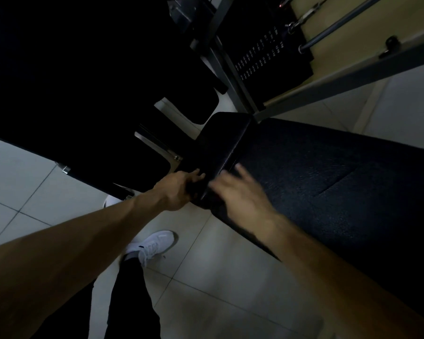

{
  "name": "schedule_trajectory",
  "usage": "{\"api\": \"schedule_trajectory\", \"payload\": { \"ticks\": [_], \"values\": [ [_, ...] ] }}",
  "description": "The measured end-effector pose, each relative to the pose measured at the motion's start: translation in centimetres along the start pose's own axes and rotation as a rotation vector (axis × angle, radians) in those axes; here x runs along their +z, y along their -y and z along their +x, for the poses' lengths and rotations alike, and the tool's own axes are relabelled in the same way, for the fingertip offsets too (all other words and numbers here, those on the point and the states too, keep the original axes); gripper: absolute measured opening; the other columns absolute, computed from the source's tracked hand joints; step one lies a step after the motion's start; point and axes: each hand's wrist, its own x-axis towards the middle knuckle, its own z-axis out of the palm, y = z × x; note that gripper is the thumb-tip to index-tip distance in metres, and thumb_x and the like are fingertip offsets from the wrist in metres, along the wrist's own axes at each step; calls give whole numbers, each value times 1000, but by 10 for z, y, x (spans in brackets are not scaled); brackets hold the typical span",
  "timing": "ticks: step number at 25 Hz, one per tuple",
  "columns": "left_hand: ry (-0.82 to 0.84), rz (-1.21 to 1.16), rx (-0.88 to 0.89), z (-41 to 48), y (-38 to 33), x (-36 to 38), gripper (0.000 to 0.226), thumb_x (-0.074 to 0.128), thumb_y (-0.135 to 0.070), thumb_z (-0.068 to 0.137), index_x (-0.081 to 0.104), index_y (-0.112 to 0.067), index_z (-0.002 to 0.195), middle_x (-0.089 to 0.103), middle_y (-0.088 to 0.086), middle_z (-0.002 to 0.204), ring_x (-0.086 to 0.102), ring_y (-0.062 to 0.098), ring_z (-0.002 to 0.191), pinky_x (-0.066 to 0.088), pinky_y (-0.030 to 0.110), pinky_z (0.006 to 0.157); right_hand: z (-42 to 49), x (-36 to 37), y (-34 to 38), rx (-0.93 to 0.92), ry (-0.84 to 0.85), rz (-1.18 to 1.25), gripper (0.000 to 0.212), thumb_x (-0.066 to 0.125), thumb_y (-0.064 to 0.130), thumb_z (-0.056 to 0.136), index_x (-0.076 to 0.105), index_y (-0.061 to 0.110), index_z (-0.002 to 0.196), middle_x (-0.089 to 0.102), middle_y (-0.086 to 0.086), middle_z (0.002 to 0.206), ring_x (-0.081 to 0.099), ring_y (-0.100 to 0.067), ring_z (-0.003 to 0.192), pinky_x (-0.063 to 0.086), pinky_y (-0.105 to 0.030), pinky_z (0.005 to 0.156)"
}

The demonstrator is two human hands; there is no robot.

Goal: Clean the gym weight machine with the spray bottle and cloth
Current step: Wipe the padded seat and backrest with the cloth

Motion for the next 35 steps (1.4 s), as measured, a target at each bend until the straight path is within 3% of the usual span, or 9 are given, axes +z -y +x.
{"api": "schedule_trajectory", "payload": {
  "ticks": [3,7,11,19,24,27,31,33,35],
  "values": [
    [42,-34,-12,-2,-5,-8,72,45,6,93,37,-28,156,19,-7,168,22,16,153,19,28,122,13,-9,-7,209,-108,-34,62,65,1,87,52,13,146,54,-10,145,41,-27,145,8,-46,130],
    [50,-110,-30,2,-9,-17,61,45,3,95,45,-21,152,31,-1,164,30,17,151,24,27,122,-27,23,32,-93,-70,-11,39,47,12,87,74,9,115,71,-15,117,65,-34,121,27,-49,119],
    [-82,-173,-72,15,-17,-31,44,53,-12,98,58,-20,141,58,2,145,53,20,133,41,28,109,-20,19,4,-217,-54,-33,52,80,4,70,73,11,121,71,-10,119,65,-29,123,36,-53,118],
    [-181,-324,-51,60,-40,-30,49,57,-18,100,50,-22,148,43,-3,158,38,17,146,27,25,117,63,-40,-97,129,-101,-32,66,64,-7,84,56,15,145,59,-8,142,48,-29,141,17,-42,128],
    [-218,-289,-104,63,-51,-15,54,60,-26,100,45,-27,152,30,-6,164,30,18,151,25,31,123,92,-71,-148,402,-176,-22,52,67,-3,85,62,14,135,60,-12,132,57,-37,121,45,-49,110],
    [-240,-266,-98,62,-50,-16,52,61,-25,99,48,-28,149,36,-7,161,34,15,148,27,28,121,68,-70,-110,240,-91,-51,54,62,-3,88,57,16,138,56,-10,136,56,-35,121,54,-44,94],
    [-206,-312,-94,59,-52,-20,52,58,-16,94,52,-25,145,41,-2,158,35,17,149,22,22,118,7,-59,-51,-222,173,15,57,60,-5,89,51,7,144,35,-16,162,42,-40,139,38,-48,114],
    [-207,-336,-118,60,-55,-21,51,57,-11,98,50,-27,146,37,0,161,32,20,150,21,25,120,11,-68,-69,-230,163,-11,63,62,-6,88,48,11,147,32,-12,165,41,-35,142,32,-44,119],
    [-201,-337,-148,61,-59,-19,51,60,-32,101,45,-30,149,32,-3,163,31,21,151,23,30,121,32,-82,-110,-36,49,-27,63,62,-7,87,53,19,143,49,-7,152,53,-32,132,45,-45,109]
  ]
}}
